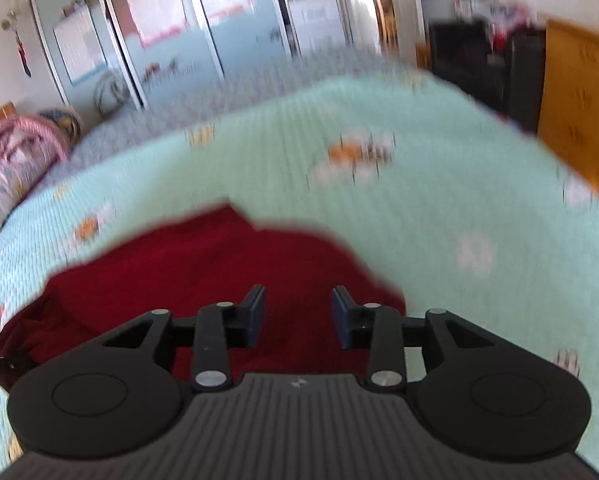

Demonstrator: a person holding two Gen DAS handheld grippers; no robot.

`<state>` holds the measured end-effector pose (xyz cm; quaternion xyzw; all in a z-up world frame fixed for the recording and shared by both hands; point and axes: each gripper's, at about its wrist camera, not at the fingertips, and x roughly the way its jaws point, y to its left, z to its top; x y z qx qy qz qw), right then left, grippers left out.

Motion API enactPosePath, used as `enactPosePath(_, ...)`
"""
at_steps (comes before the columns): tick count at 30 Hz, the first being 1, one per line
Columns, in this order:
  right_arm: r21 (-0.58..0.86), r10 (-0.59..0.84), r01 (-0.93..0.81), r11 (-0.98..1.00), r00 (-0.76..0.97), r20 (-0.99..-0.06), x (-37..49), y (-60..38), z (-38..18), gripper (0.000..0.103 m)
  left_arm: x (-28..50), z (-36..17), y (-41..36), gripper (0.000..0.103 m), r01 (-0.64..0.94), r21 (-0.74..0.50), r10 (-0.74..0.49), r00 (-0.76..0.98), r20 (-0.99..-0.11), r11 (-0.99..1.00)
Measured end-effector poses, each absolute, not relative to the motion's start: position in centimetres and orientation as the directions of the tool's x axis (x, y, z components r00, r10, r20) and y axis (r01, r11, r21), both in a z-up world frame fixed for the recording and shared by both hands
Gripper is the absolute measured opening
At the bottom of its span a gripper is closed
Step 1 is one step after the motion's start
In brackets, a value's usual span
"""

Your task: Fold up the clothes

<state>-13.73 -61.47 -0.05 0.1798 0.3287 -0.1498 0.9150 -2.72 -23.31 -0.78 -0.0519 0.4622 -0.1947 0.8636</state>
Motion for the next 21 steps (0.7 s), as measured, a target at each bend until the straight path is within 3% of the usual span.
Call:
enactPosePath(3, 0.236, -0.149, 0.375, 0.897, 0.756, -0.637, -15.5, -60.7, -0.4, 0.05, -4.7, -1.1, -21.7, 0.038, 0.295, -0.302, -0.417, 0.502, -0.758, 0.906)
enactPosePath(7, 0.184, -0.093, 0.24, 0.953, 0.813, -0.574, -15.9, -58.9, 0.7, 0.056, -6.4, 0.2, -20.4, 0.056, 0.309, -0.326, -0.447, 0.536, -0.716, 0.893)
enactPosePath(9, 0.118, -0.074, 0.165, 0.979, 0.83, -0.553, -15.2, -57.6, 0.9, 0.069, -6.2, 0.4, -20.1, 0.056, 0.287, -0.35, -0.452, 0.546, -0.706, 0.892)
enactPosePath(10, 0.08, -0.068, 0.133, 0.988, 0.835, -0.546, -14.8, -56.6, 0.8, 0.071, -6.2, 0.4, -19.8, 0.056, 0.276, -0.363, -0.456, 0.549, -0.701, 0.89)
enactPosePath(14, -0.094, -0.062, 0.013, 0.995, 0.843, -0.534, -12.2, -52.4, -0.6, 0.073, -8.0, 0.3, -19.0, 0.056, 0.265, -0.387, -0.469, 0.537, -0.702, 0.883)
enactPosePath(21, -0.388, -0.151, -0.093, 0.917, 0.819, -0.554, -6.4, -48.0, -4.9, 0.073, -9.9, 0.0, -20.9, 0.056, 0.34, -0.286, -0.431, 0.511, -0.744, 0.896)
